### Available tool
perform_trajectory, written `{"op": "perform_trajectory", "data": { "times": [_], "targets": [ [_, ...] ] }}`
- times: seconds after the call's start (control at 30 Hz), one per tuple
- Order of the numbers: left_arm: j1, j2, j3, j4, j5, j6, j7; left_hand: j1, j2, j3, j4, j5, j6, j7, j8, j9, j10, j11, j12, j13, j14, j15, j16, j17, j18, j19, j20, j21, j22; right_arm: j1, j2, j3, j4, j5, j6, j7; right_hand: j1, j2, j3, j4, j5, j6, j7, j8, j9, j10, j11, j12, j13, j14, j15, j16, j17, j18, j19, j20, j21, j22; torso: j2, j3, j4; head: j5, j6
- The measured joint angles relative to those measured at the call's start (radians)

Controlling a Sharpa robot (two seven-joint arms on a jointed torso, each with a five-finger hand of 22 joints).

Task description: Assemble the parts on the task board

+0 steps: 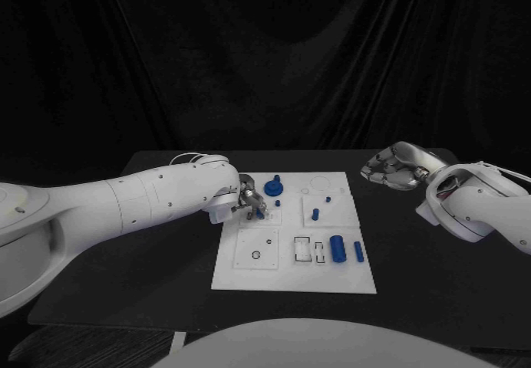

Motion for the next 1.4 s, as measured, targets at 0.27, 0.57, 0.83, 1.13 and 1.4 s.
{"op": "perform_trajectory", "data": {
  "times": [0.27,0.57,0.83,1.13,1.4],
  "targets": [
    [-0.003,0.0,0.0,-0.002,0.0,0.0,0.002,0.001,0.001,0.0,0.0,0.0,0.002,0.002,-0.002,-0.001,0.0,0.0,0.0,0.0,0.0,0.0,0.0,0.0,0.0,0.0,0.0,0.0,0.0,0.0,0.0,0.0,0.0,0.0,0.0,0.0,0.0,0.0,0.003,-0.003,0.0,0.0,0.0,0.0,0.0,0.0,0.0,0.0,0.0,0.0,0.0,0.0,0.0,0.0,0.0,0.0,0.0,0.0,0.0,-0.0001,0.0,0.001,0.0],
    [-0.007,0.004,0.0,-0.008,0.0,0.0,0.007,0.002,0.002,0.0,0.0,-0.001,-0.002,-0.002,-0.003,-0.001,0.0,0.0,0.0,0.0,0.0,0.0,0.0,0.0,0.0,0.0,0.0,-0.002,0.0,-0.002,0.0,0.0,0.0,0.0,0.0,0.0,0.0,0.0,0.003,-0.003,0.0,0.0,0.0,0.0,0.0,0.0,0.0,0.0,0.0,0.0,0.0,0.0,0.0,0.0,0.0,0.0,0.0,0.0,0.0,0.0,0.0,0.001,0.0],
    [-0.011,0.009,0.0,-0.016,0.001,0.0,0.018,0.002,0.002,0.0,0.0,-0.001,-0.002,-0.002,-0.003,-0.002,0.0,0.001,0.0,0.0,0.0,0.0,0.0,0.0,0.0,0.0,0.0,-0.004,0.0,-0.002,0.0,0.0,0.001,0.001,0.0,0.0,0.0,0.0,0.003,-0.003,0.0,0.0,0.0,0.0,0.0,0.0,0.0,0.0,0.0,0.0,0.0,0.0,0.0,0.0,0.0,0.0,0.0,0.0,0.0,-0.0001,0.0,-0.001,0.0],
    [-0.013,0.01,0.001,-0.02,0.0,-0.002,0.028,0.002,0.002,0.003,0.003,0.0,-0.002,-0.002,-0.005,-0.001,0.002,0.002,0.0,0.0,0.0,0.0,0.0,0.0,0.0,0.0,0.0,-0.004,0.0,-0.004,-0.001,0.0,0.001,0.003,0.0,0.0,0.0,0.0,0.003,-0.003,0.004,0.0,0.0,0.0,0.0,0.0,0.0,0.0,0.001,0.0,0.0,0.0,0.0,0.0,0.0,0.0,0.0,0.0,0.0,-0.0001,0.0001,-0.001,0.0],
    [-0.014,0.01,0.001,-0.02,0.0,-0.002,0.031,0.006,-0.001,0.003,0.003,-0.003,-0.002,-0.002,-0.015,0.001,0.002,0.002,0.0,0.0,0.0,0.0,0.0,0.0,0.0,-0.008,0.0,-0.009,0.0,-0.006,-0.001,0.0,0.001,0.006,0.0,0.0,0.0,0.0,0.003,-0.003,0.004,0.0,0.0,0.0,0.0,0.0,0.0,0.0,0.001,0.0,0.0,0.0,0.0,0.0,0.0,0.0,0.0,0.0,0.0,-0.0001,0.0,0.0,0.0]
  ]
}}
